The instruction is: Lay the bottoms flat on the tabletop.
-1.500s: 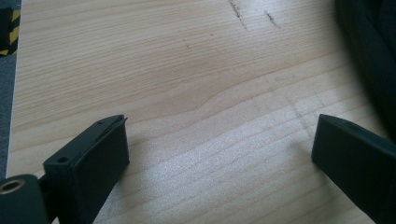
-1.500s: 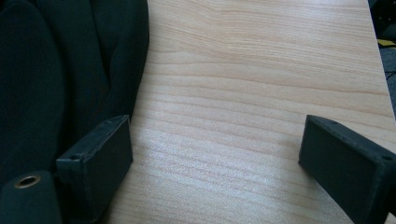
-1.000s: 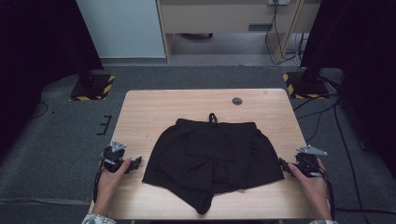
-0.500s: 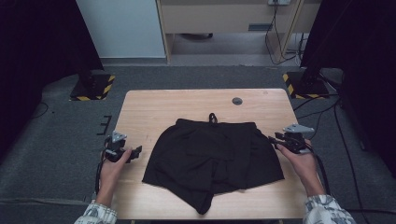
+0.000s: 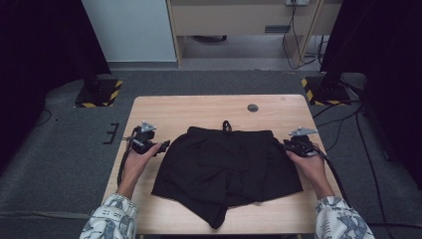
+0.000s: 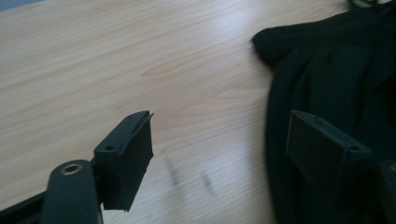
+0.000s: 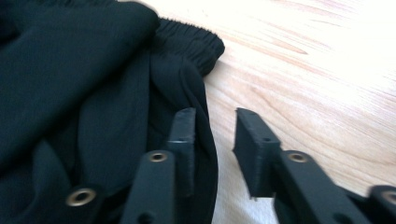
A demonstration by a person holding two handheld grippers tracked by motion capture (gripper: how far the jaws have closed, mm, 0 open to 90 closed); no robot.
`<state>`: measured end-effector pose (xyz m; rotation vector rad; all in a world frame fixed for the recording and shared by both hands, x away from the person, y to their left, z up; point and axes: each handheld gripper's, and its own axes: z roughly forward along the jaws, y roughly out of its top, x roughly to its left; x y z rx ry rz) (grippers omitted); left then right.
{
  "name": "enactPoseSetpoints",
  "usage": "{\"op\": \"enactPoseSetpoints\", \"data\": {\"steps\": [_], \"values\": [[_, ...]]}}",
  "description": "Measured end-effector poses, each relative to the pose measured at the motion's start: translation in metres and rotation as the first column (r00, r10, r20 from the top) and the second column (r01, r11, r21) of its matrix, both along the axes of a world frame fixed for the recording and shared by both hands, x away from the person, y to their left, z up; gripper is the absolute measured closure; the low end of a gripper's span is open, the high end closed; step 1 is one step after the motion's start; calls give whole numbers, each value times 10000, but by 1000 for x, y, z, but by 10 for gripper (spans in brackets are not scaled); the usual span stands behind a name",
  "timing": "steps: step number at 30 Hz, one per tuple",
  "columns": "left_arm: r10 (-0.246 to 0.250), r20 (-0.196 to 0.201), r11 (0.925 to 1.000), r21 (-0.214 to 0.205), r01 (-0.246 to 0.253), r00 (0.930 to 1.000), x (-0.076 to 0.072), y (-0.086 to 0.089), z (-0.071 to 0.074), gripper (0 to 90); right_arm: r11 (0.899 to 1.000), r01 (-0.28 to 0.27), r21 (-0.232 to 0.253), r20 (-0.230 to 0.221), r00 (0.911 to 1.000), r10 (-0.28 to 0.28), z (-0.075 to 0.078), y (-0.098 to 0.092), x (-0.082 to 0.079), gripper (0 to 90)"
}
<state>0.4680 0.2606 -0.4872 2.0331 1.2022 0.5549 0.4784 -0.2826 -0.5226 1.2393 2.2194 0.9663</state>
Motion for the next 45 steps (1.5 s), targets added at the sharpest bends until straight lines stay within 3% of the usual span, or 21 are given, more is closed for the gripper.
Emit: {"op": "enactPoseSetpoints", "data": {"steps": [1,3,6,8,10,12,14,16,19,22,24,26,28,31,35,45], "values": [[-225,100,9997,19,224,9997,1,-8,-2,256,10000,-10,85,-61,10000,10,0,0,2,713],[-489,-125,9987,144,491,9987,6,-19,-6,257,9999,-119,33,-143,9998,120,-2,1,5,744],[-684,-280,9976,53,686,9973,15,-30,-10,306,9998,-181,58,-294,9994,182,-5,4,8,829],[-680,-297,9977,55,682,9972,22,-39,-11,356,9999,-115,116,-402,9991,119,-7,6,7,831],[-702,-520,9974,98,708,9962,27,-45,-15,388,9994,-171,305,-519,9985,187,-7,7,8,774],[-666,-670,9970,337,690,9955,30,-49,-20,409,9989,-273,376,-523,9982,293,-7,8,9,641],[-463,-871,9985,251,487,9951,33,-50,-25,424,9984,-268,498,-546,9981,296,-7,10,10,544],[-367,-1029,9989,267,396,9940,34,-51,-30,433,9984,-161,547,-500,9986,189,-10,10,10,536],[-548,-1087,9958,666,622,9926,33,-55,-35,498,9986,-40,524,-434,9990,63,-10,10,11,652],[-810,-1159,9949,512,874,9899,31,-58,-34,674,9984,-57,562,-465,9989,83,-8,10,11,825],[-940,-1301,9939,446,1005,9870,31,-61,-33,796,9978,-182,639,-475,9986,213,-8,11,11,866],[-912,-1303,9945,390,971,9873,31,-61,-31,851,9978,-172,642,-372,9991,196,-6,10,11,881],[-932,-1081,9949,283,968,9898,30,-60,-26,875,9969,-128,777,-206,9997,145,-2,10,10,887],[-937,-408,9953,210,946,9948,25,-57,-13,879,9962,-237,843,104,9997,229,5,9,7,889],[-868,318,9962,-1,869,9957,19,-52,3,880,9924,-294,1195,896,9958,187,20,7,1,892],[-708,1568,9959,-446,787,9851,2,-47,41,880,9841,-601,1672,1974,9800,263,62,11,-10,892]]}}
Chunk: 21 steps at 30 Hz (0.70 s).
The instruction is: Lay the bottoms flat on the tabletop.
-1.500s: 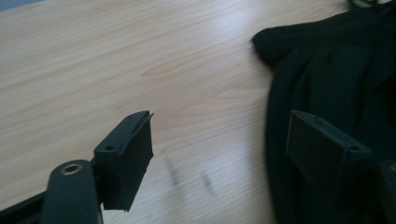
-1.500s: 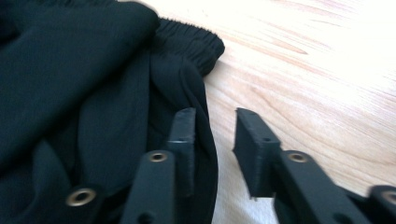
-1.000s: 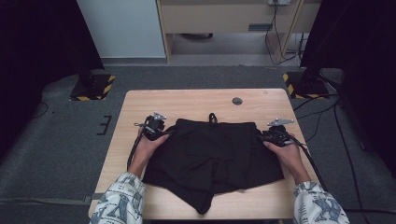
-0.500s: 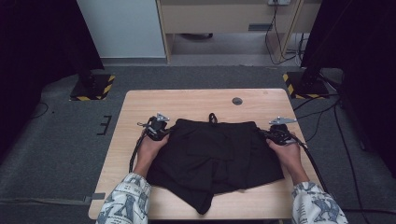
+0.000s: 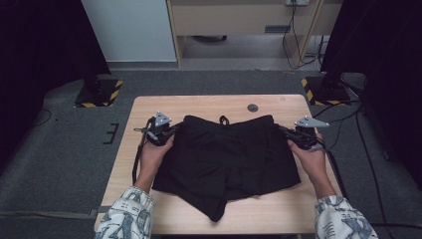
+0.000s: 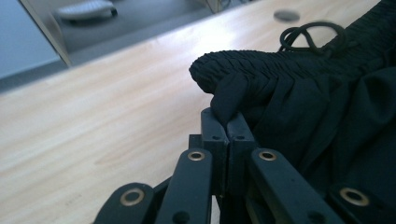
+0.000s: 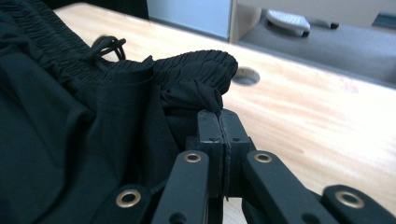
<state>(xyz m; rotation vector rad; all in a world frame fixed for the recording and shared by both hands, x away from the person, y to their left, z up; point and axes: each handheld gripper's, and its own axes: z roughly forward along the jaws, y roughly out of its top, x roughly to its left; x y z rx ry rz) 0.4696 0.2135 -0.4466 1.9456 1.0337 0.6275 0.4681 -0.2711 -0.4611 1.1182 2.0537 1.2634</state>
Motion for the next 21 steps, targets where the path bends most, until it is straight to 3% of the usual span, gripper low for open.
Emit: {"op": "enactPoseSetpoints", "data": {"steps": [8,12,16,17,21], "values": [[14,771,9995,-315,10,9970,-15,4,35,880,9991,-86,406,646,9979,60,33,-3,-10,892],[25,1231,9983,-576,46,9924,-21,6,50,880,9945,-222,1020,1014,9948,118,50,-12,-17,892],[64,1059,9995,-311,-31,9944,-11,0,52,880,9914,-40,1311,919,9957,-81,54,-18,-12,892],[43,1031,9998,-221,-21,9947,-9,-2,52,880,9918,80,1279,700,9974,-170,52,-17,-8,892],[85,1013,10000,35,-89,9948,-3,-9,55,879,9952,93,972,625,9979,-155,53,-12,-2,891]]}}
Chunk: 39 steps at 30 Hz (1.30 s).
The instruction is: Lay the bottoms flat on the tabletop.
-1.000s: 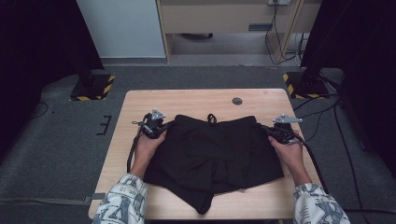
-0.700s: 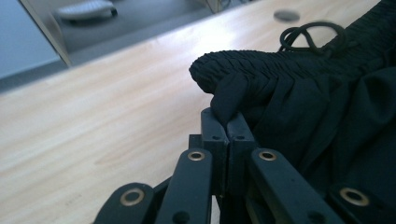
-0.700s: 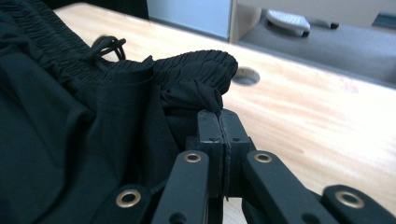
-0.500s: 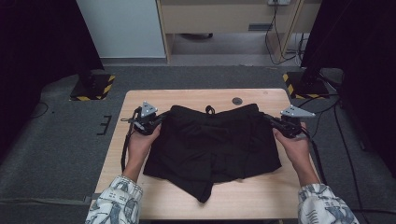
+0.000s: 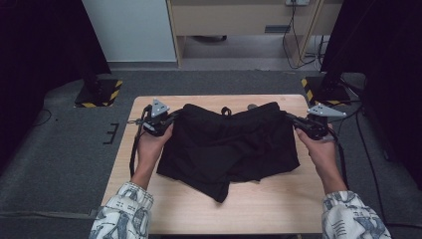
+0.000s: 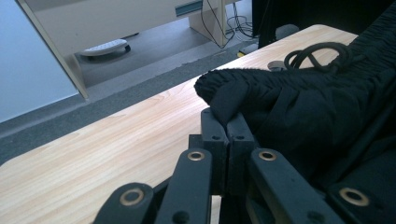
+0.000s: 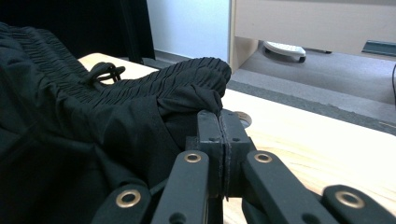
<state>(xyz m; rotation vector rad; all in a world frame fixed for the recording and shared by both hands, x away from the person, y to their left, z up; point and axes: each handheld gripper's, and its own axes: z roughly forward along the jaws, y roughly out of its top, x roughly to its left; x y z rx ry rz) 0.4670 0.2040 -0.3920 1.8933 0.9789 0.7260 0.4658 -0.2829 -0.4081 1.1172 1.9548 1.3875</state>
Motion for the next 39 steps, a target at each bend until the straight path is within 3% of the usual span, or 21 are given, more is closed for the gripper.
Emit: {"op": "enactPoseSetpoints", "data": {"steps": [13,24,34,39], "values": [[19,-383,10000,46,-17,9993,7,1,1,873,9998,217,-54,-187,9996,-218,4,-1,5,891],[145,-366,9999,-59,-147,9992,15,2,9,876,9997,257,-46,-256,9993,-258,12,1,13,891],[260,-492,9996,-53,-263,9984,46,-6,14,881,9993,349,94,-343,9988,-346,21,-3,31,891],[266,-711,9996,100,-260,9971,67,-13,9,880,9981,531,-312,-603,9967,-550,14,-8,50,891]]}}
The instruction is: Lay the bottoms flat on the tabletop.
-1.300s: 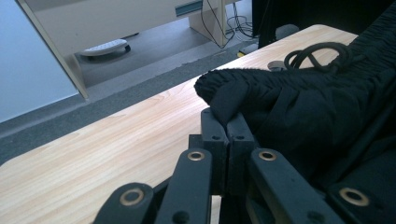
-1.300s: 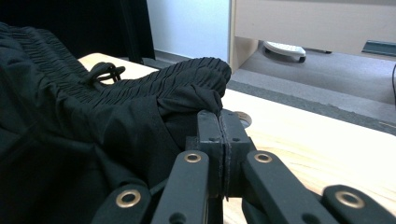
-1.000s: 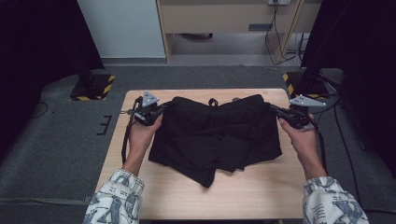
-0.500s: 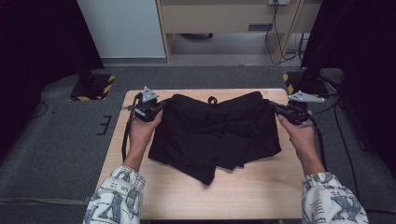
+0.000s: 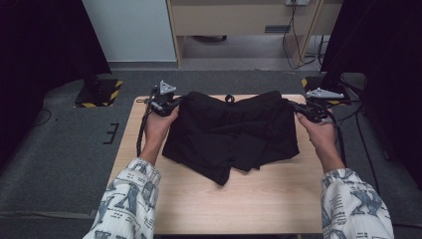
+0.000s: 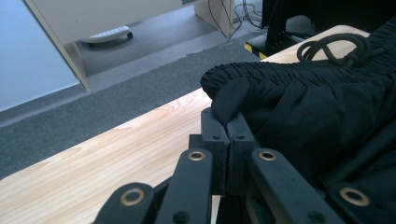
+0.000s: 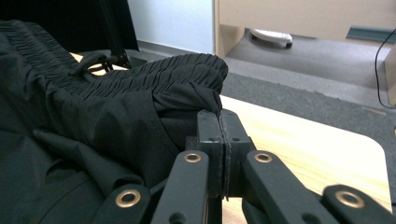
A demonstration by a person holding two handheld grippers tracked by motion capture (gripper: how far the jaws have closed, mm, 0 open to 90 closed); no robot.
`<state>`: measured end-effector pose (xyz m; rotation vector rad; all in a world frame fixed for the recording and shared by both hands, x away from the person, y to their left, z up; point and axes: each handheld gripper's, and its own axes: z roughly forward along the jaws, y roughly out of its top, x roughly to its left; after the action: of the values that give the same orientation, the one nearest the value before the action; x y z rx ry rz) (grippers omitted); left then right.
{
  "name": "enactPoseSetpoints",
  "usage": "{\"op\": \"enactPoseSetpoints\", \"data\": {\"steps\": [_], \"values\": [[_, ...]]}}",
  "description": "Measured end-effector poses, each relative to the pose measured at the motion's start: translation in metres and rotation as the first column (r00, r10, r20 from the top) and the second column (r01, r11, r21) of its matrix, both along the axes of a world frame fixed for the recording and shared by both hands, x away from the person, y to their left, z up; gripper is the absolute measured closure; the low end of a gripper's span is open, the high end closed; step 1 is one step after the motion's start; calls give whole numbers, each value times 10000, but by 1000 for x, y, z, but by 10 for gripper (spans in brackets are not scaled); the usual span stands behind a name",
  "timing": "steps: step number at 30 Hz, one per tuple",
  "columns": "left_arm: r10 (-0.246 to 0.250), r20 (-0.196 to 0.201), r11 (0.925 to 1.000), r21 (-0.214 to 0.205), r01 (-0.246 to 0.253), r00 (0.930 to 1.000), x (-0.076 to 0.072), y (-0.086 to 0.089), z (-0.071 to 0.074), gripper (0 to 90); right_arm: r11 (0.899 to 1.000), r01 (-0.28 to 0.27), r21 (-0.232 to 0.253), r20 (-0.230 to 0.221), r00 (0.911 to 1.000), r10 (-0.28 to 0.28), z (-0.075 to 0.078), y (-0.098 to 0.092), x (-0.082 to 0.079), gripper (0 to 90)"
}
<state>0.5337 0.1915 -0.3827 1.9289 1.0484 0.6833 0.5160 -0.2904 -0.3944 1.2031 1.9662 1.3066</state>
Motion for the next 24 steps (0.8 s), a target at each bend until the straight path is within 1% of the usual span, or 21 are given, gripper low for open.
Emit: {"op": "enactPoseSetpoints", "data": {"steps": [3,4,5,6,8,10,11,12,14,15,16,17,18,19,20,21,22,23,24], "values": [[70,-133,10000,-2,-71,9999,11,-3,-8,880,10000,90,-26,-197,9998,-90,-8,-2,13,891],[108,-253,9999,88,-106,9996,16,-4,-11,880,10000,97,-1,-248,9996,-97,-9,-3,15,891],[118,-270,9999,88,-115,9996,17,-4,-12,880,9999,150,81,-329,9994,-147,-12,-4,20,891],[133,-347,9999,104,-129,9993,22,-5,-14,879,9998,160,115,-381,9992,-155,-14,-4,22,891],[151,-441,9999,65,-148,9989,30,-5,-16,880,9996,244,164,-565,9981,-234,-18,-4,31,891],[175,-386,9998,-21,-176,9991,35,-5,-17,879,9989,361,306,-722,9968,-338,-22,-4,41,890],[172,-465,9998,-46,-174,9988,38,-5,-17,879,9988,390,283,-765,9964,-367,-22,-4,45,890],[159,-560,9998,85,-155,9983,42,-5,-15,879,9985,442,318,-818,9958,-414,-22,-4,48,890],[234,-477,9996,167,-226,9986,49,-6,-12,879,9974,526,486,-840,9953,-484,-22,-2,57,889],[257,-547,9995,170,-248,9982,53,-7,-11,879,9961,643,602,-867,9945,-589,-21,-1,63,889],[322,-625,9994,133,-314,9975,60,-8,-9,878,9950,755,653,-879,9937,-697,-21,0,67,889],[383,-740,9992,108,-376,9965,66,-10,-9,876,9913,962,899,-957,9916,-876,-22,0,75,887],[439,-784,9990,151,-429,9960,73,-11,-10,866,9886,1180,934,-1038,9887,-1082,-24,0,82,876],[504,-851,9986,220,-487,9951,78,-14,-13,827,9841,1474,988,-1080,9847,-1367,-27,0,87,812],[654,-1028,9973,404,-615,9925,83,-16,-17,759,9764,1830,1148,-1067,9795,-1710,-30,1,92,715],[761,-1152,9961,530,-704,9904,86,-18,-20,668,9656,2200,1387,-1064,9727,-2063,-34,0,95,620],[707,-1217,9965,531,-646,9900,87,-19,-24,625,9587,2373,1571,-1174,9683,-2204,-37,1,96,570],[680,-1132,9968,483,-629,9912,86,-20,-26,619,9569,2465,1535,-1227,9656,-2291,-41,2,96,518],[710,-1061,9967,460,-664,9918,84,-19,-27,607,9602,2466,1315,-1193,9655,-2316,-44,4,94,475]]}}
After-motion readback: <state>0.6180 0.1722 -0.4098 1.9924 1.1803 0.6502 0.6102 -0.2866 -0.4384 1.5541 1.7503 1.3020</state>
